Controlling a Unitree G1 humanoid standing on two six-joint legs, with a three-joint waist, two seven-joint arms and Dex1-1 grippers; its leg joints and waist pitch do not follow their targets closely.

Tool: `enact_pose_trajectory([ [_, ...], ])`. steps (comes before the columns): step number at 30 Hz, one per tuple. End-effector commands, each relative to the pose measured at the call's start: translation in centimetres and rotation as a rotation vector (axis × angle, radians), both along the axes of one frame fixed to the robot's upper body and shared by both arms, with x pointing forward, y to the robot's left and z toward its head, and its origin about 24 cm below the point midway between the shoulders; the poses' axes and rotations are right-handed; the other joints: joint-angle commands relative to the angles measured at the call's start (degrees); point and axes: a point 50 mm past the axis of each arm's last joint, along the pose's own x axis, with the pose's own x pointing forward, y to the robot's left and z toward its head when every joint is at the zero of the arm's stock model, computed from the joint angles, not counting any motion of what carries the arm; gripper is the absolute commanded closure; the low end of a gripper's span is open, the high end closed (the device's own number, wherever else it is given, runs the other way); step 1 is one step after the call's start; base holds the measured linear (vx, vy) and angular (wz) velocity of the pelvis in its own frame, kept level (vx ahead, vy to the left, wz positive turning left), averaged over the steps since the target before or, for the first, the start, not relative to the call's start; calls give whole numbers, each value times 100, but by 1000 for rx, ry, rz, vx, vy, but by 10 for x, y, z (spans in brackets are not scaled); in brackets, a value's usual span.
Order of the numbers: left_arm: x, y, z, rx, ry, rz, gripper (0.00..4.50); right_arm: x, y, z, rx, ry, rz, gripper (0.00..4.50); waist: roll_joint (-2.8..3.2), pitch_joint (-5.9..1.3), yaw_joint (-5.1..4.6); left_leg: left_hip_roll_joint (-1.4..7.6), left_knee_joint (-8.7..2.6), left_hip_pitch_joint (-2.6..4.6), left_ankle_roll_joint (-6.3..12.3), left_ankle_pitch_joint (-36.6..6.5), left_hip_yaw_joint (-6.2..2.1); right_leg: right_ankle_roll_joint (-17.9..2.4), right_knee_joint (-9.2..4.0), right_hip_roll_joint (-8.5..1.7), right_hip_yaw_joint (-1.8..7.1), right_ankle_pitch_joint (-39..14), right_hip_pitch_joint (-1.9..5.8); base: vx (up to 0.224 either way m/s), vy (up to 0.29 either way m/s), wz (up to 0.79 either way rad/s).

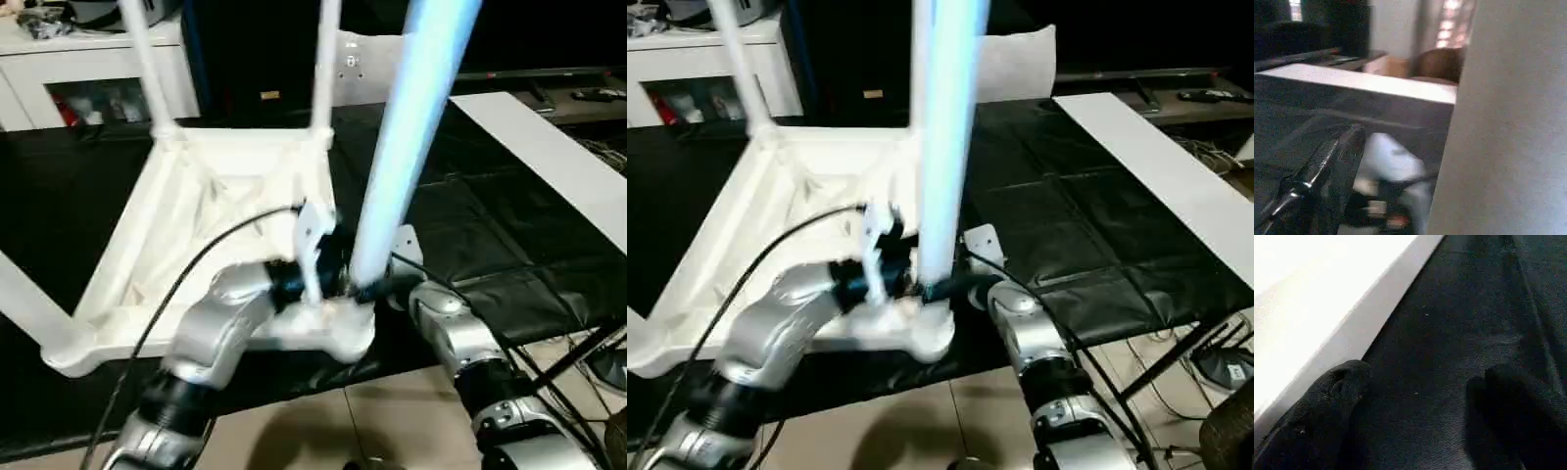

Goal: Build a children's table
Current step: Rotate table base, then rotate leg to tighten

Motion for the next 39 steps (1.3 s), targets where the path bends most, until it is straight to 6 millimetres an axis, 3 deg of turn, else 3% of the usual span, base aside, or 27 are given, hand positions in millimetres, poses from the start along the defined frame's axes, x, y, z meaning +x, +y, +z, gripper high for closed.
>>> enact_pose_trajectory([
  [1,7,12,-4,32,0,77,4,0,-9,1,14,-9,-24,0,-22,-394,51,59,-361,-34,204,-1257,-31,-524,-508,-303,235,-2585,339,0,0,0],
  [7,2,27,-21,104,29,38,4,-9,-39,16,7,-115,-8,0,0,-399,133,85,-383,-37,282,-1157,-28,-639,-468,-286,248,-2184,349,0,0,0],
  [12,-8,46,-38,226,84,-51,4,-17,-64,28,-33,-190,-7,0,2,-369,138,76,-393,0,258,-1405,-24,-536,-533,-291,241,-2687,308,0,0,0],
  [15,-7,61,-47,321,97,-86,4,-25,-75,36,-44,-168,83,0,15,-359,161,57,-394,24,262,-1451,-19,-493,-548,-265,243,-2681,303,0,0,0],
  [19,-1,75,-53,442,78,-124,30,-39,-76,45,-29,-170,260,0,18,-372,172,61,-399,15,343,-1485,-35,-442,-555,-272,238,-2631,327,0,0,0],
  [21,1,80,-55,492,70,-140,30,-44,-76,47,-35,-162,321,0,18,-381,177,80,-407,4,349,-1418,-47,-523,-525,-292,243,-2506,337,0,0,0],
  [28,9,92,-54,580,76,-228,108,-67,-75,55,15,-79,515,0,-8,-379,213,76,-401,-5,406,-1306,-41,-590,-531,-299,248,-2460,362,0,0,0],
  [35,11,97,-54,586,152,-270,164,-75,-74,56,31,-41,566,0,-3,-357,233,78,-399,15,322,-1399,-50,-522,-585,-332,227,-2923,334,0,0,0],
  [38,12,98,-56,577,170,-255,177,-75,-73,56,28,-37,560,0,12,-365,234,79,-396,19,308,-1391,-53,-514,-587,-331,225,-2902,334,0,0,0],
  [39,12,98,-57,576,171,-259,201,-75,-72,57,30,-35,561,0,11,-369,243,81,-398,23,315,-1377,-56,-550,-579,-323,222,-2805,335,0,0,0],
])
